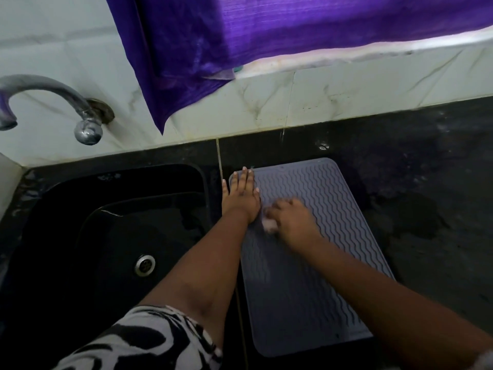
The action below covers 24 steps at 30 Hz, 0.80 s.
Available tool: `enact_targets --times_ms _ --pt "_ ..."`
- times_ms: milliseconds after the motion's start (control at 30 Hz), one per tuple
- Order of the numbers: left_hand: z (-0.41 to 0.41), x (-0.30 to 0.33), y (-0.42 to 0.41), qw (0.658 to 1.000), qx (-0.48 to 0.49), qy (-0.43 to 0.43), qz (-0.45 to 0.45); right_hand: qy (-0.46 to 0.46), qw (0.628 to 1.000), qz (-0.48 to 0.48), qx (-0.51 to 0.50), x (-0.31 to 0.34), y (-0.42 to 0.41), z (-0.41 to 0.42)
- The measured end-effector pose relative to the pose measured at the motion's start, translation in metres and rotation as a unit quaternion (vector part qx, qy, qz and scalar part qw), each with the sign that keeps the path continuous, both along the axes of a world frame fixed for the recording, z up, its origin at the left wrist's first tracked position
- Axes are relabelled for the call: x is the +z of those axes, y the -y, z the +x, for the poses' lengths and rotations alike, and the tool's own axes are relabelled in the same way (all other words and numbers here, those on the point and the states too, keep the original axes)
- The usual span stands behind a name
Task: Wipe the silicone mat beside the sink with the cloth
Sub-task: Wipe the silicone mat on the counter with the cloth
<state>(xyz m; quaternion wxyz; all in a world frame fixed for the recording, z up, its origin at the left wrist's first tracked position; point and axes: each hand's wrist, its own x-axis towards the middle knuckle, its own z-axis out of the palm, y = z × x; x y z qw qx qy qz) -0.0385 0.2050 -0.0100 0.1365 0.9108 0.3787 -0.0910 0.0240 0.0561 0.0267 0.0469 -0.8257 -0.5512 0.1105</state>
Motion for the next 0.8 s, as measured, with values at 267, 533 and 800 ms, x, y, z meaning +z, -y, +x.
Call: enact_targets --times_ms 267,533,800 --pt "0.003 0.006 -0.001 1.0 -0.001 0.004 -0.011 -0.179 0.983 -0.02 -0.04 0.039 0.04 -0.01" --pt "-0.038 0.0 0.04 0.979 -0.034 0.194 -0.043 0.0 1.0 -0.008 -0.003 0.001 0.01 -0.008" --pt "-0.034 0.004 0.042 0.996 -0.05 0.069 -0.017 -0.051 0.986 -0.127 0.1 0.034 0.127 -0.079"
